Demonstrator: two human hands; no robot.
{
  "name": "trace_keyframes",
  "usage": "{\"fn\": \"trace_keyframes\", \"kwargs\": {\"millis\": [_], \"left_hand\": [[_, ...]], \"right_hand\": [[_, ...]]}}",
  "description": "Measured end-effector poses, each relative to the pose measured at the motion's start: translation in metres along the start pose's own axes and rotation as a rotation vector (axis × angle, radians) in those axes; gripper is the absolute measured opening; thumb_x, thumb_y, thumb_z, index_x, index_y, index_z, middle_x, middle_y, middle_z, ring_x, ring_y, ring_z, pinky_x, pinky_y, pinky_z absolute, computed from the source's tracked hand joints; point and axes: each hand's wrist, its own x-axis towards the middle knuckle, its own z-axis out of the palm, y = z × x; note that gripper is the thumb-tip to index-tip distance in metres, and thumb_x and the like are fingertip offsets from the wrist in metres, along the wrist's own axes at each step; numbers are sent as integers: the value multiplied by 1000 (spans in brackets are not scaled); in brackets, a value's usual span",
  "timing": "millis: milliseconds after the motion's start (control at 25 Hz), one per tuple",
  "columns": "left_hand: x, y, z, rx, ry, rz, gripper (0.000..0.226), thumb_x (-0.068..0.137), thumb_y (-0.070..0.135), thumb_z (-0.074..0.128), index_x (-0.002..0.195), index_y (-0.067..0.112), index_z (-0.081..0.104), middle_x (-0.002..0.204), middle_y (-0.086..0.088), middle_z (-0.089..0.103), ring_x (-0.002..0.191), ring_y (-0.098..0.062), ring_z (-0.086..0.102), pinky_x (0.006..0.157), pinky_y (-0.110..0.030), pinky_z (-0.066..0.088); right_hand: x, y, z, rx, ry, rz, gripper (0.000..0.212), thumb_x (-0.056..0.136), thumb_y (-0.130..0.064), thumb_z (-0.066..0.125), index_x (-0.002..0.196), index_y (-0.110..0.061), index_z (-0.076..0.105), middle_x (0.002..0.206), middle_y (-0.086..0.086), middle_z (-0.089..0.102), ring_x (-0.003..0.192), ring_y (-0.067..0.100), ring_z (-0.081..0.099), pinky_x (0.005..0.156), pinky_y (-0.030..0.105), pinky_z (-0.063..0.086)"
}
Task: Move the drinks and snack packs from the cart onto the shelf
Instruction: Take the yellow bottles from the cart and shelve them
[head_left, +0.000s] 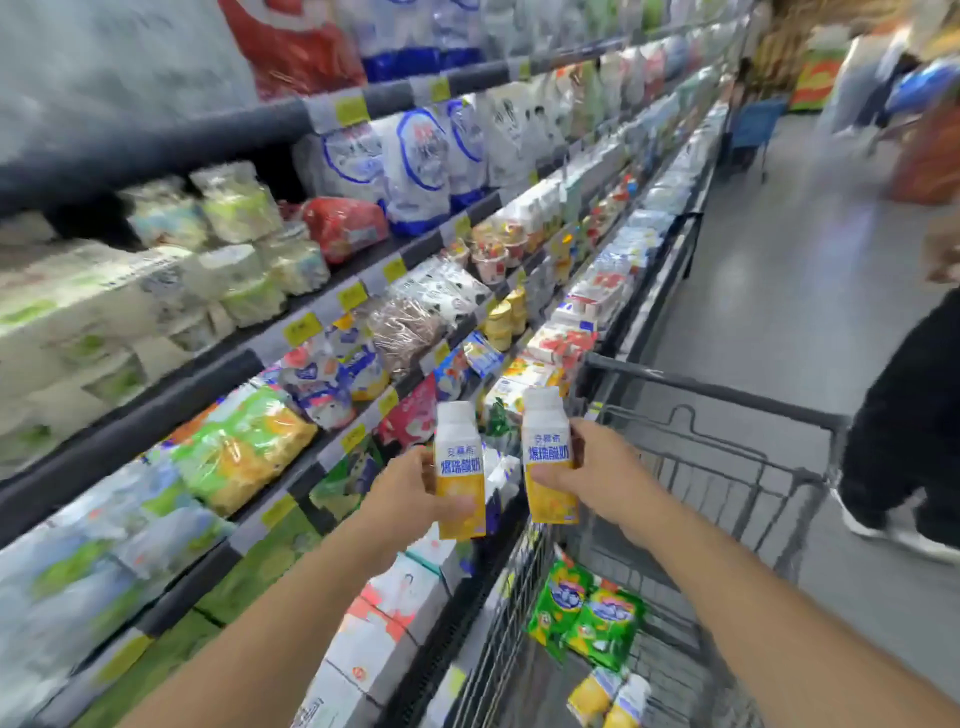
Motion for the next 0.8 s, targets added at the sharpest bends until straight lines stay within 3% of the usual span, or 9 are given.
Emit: {"fn": "trace_keyframes", "kwargs": {"millis": [80, 200, 280, 400, 520, 720, 800], "left_hand": [[-51, 11, -36, -17, 86, 42, 46, 65, 6, 86, 107, 11, 67, 96, -5, 77, 87, -23, 74, 80, -39, 60], [-132, 7, -94, -3, 301, 38, 47, 66, 10, 87, 109, 14, 67, 92, 1, 76, 79, -10, 71, 71, -27, 57], [-193, -3, -136, -22, 464, 10, 49, 64, 16, 88, 109, 17, 68, 92, 3, 76, 81, -11, 71, 74, -30, 59], [-290, -27, -197, -40, 668, -25, 39, 70, 6, 85, 102, 20, 68, 87, 7, 75, 79, -11, 70, 74, -27, 59], [-392, -61, -247, -65, 840, -86, 37, 71, 8, 85, 101, 22, 68, 91, 3, 76, 84, -15, 72, 78, -34, 59], [-576, -144, -327, -57, 1065, -181, 35, 75, 9, 83, 104, 19, 67, 91, 5, 74, 77, -6, 67, 59, -8, 47], [-636, -169, -353, -9, 1124, -212, 35, 73, 12, 85, 101, 24, 67, 89, 7, 73, 78, -9, 68, 58, -10, 45]], "right_hand": [[-21, -53, 16, -33, -111, -131, 46, 73, -29, 86, 113, -20, 65, 107, 0, 73, 98, 21, 69, 86, 41, 56], [-60, -120, 54, -88, -265, -287, 46, 80, -24, 83, 120, -18, 62, 109, 2, 72, 97, 18, 67, 77, 29, 53], [-96, -163, 90, -104, -354, -409, 42, 81, -22, 82, 118, -15, 63, 107, 3, 72, 95, 20, 69, 75, 31, 55], [-155, -219, 157, -113, -451, -554, 37, 77, -21, 84, 109, -16, 65, 102, 4, 74, 91, 20, 69, 78, 35, 56], [-227, -267, 236, -106, -608, -674, 32, 77, -20, 83, 103, -21, 65, 97, 0, 75, 88, 18, 71, 75, 35, 57], [-375, -328, 384, -121, -801, -834, 34, 77, -24, 84, 106, -17, 70, 97, -1, 75, 84, 12, 68, 71, 25, 54], [-423, -345, 435, -106, -844, -858, 35, 77, -25, 84, 109, -17, 70, 100, -1, 74, 87, 13, 68, 73, 27, 54]]}}
